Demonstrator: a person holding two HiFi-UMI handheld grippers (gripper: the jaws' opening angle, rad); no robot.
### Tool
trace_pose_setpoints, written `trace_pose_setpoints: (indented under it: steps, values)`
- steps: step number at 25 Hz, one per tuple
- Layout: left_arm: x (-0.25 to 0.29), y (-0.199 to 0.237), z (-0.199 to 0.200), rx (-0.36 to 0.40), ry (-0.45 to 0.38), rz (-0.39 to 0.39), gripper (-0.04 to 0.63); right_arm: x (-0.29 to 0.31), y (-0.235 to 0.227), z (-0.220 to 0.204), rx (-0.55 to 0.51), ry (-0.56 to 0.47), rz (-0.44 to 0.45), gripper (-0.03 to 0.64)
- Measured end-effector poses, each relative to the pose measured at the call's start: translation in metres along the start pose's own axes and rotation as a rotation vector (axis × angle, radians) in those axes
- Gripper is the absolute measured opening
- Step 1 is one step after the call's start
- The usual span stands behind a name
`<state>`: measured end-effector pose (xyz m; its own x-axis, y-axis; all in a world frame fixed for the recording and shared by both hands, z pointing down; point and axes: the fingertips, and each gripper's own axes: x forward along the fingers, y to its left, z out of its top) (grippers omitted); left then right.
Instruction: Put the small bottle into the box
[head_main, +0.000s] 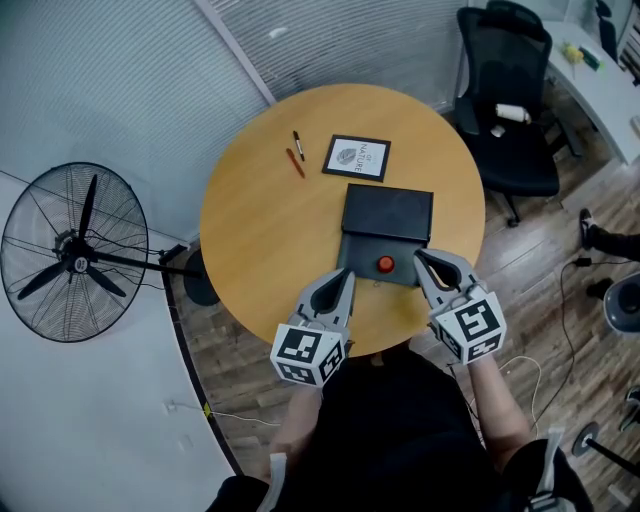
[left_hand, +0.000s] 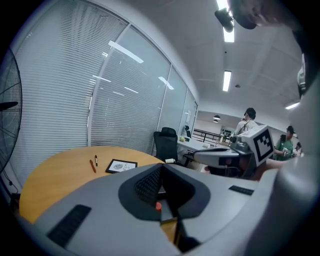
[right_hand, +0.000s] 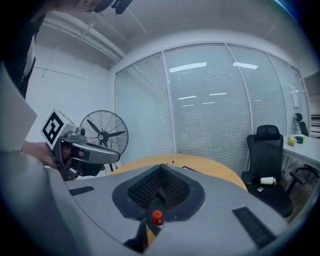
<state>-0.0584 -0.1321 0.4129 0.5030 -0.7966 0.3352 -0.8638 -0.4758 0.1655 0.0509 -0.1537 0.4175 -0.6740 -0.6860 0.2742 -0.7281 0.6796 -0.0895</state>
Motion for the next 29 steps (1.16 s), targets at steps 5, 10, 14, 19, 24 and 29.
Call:
trace_pose_setpoints:
  steps: [5,10,14,19,24,29]
  values:
    - [0.0017,-0.0014,0.0044,0.001,-0.005,-0.001,-0.005,-0.0006,-0.0054,0.002,0.001,0.0,-0.005,0.009]
    - [0.0018,0.0005,0.0055,-0.001,-0.008,0.001,-0.005,-0.0015,-0.0052,0.0042,0.006,0.003,-0.005,0.011]
    - [0.0009,-0.0005,0.0059,-0.001,-0.01,-0.005,-0.005,-0.0018,-0.003,0.004,0.003,0.007,-0.005,0.009]
    - [-0.0001,-0.0018,0.0023,-0.013,-0.007,-0.01,-0.005,-0.0027,-0.0009,-0.0004,0.004,0.017,-0.002,0.009]
    - [0.001,-0.0012,0.002,-0.016,-0.007,-0.011,-0.005,-0.0033,-0.0012,-0.0008,0.003,0.018,-0.004,0.009]
    - [0.0042,-0.0031,0.0,-0.017,-0.006,-0.013,-0.005,-0.0046,-0.0047,-0.0043,-0.005,0.03,-0.004,0.009]
